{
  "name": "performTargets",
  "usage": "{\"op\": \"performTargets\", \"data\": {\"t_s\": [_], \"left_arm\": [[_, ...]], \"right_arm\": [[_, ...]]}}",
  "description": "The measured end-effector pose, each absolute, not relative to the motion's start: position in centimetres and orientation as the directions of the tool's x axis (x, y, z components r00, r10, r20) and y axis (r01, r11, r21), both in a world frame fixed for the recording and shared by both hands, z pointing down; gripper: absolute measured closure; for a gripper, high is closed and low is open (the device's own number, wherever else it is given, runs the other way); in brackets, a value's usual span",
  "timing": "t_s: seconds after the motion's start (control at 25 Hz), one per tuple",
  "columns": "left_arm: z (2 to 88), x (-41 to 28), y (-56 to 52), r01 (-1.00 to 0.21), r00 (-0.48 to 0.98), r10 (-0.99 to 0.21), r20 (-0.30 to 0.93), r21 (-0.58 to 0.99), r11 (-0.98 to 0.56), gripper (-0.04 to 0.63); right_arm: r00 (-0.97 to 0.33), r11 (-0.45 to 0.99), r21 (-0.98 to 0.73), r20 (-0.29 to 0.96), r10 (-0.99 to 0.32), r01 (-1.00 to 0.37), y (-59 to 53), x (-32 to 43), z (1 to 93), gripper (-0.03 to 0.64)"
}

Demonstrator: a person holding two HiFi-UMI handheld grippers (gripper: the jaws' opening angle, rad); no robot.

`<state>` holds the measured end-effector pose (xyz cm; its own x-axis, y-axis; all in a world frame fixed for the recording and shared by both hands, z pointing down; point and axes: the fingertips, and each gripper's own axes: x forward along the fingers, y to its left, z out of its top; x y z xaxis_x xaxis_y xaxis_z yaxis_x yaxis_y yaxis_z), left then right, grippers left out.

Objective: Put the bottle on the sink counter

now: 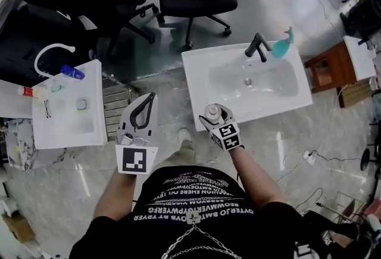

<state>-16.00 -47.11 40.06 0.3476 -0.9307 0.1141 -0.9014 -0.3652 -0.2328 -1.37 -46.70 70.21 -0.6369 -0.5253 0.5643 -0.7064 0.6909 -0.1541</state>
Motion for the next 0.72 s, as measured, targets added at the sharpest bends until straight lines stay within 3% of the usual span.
{"op": "performTargets", "data": {"t_s": [0.44,0.72], "left_arm": [[41.9,-17.1,-47.0,-0.860,0.347,-0.921,0.175,-0.332,-0.387,0.589],[42.4,-17.5,-45.8,-0.896,0.305,-0.932,0.198,-0.271,-0.351,0.589]], "right_arm": [[-0.611,0.702,-0.126,0.613,-0.500,-0.701,-47.9,-2.2,76.5,0.284],[-0.644,0.747,-0.085,0.576,-0.503,-0.659,-47.1,-2.7,76.6,0.284]]}}
